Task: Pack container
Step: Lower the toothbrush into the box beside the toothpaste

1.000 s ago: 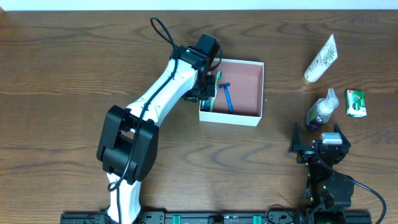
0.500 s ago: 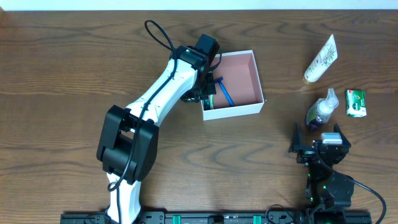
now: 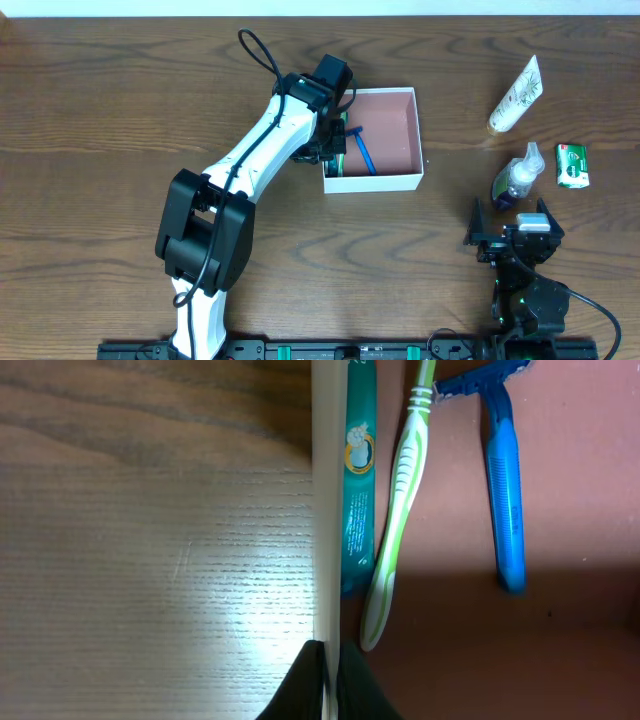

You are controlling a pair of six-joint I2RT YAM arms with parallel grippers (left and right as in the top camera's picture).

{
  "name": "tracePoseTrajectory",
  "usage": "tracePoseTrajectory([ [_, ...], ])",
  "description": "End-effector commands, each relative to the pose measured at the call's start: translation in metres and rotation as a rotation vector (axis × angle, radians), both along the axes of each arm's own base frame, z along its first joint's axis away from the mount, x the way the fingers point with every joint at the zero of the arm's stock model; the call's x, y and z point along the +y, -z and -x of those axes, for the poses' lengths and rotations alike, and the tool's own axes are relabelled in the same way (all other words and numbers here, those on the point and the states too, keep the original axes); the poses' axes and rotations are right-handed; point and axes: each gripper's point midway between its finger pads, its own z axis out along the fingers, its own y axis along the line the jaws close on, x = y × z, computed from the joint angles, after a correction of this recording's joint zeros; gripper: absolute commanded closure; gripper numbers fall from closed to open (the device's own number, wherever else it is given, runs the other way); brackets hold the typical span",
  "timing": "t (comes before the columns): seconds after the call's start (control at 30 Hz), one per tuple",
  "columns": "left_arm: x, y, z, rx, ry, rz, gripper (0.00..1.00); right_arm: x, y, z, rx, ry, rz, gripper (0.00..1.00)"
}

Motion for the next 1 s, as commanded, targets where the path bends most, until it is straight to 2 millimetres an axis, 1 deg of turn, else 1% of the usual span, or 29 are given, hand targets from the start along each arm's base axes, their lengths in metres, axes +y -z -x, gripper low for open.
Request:
tracePoseTrajectory([
  [0.0,0.0019,0.0048,0.0008,0.008,0.041,-0.01,0.94,0.0023,0.0008,0.0001,0.001,-0.011,0.013,0.01],
  [0.27,0.0019,0.0048,0.0008,0.008,0.037,-0.01,0.94,0.0023,0.0008,0.0001,0.001,-0.011,0.013,0.01],
  [0.37,0.0016,0.0048,0.0008,0.013,0.001,-0.005,0.94,0.0023,0.0008,0.0001,0.001,-0.011,0.013,0.01],
  [0.77,0.0003,0.0047,0.0017,0.019,-0.004,0.003,0.94,0.0023,0.0008,0.0001,0.001,-0.011,0.013,0.01],
  [0.8,0.0004,0.0047,0.0015,0.018,-0.004,0.003,0.93,0.0023,0.0008,0.0001,0.001,-0.012,0.013,0.01],
  [0.83,0.0004,0.0047,0.0015,0.018,-0.004,0.003,0.88,0.0023,0.0008,0.0001,0.001,-0.011,0.012,0.01],
  [0.87,0.0004,0.0047,0.0015,0.018,-0.004,0.003,0.85,0.0023,0.0008,0.0001,0.001,-0.011,0.013,0.01],
  [0.97,0.0003,0.0047,0.0015,0.018,-0.003,0.003,0.83,0.0023,0.0008,0.0001,0.001,-0.012,0.013,0.01],
])
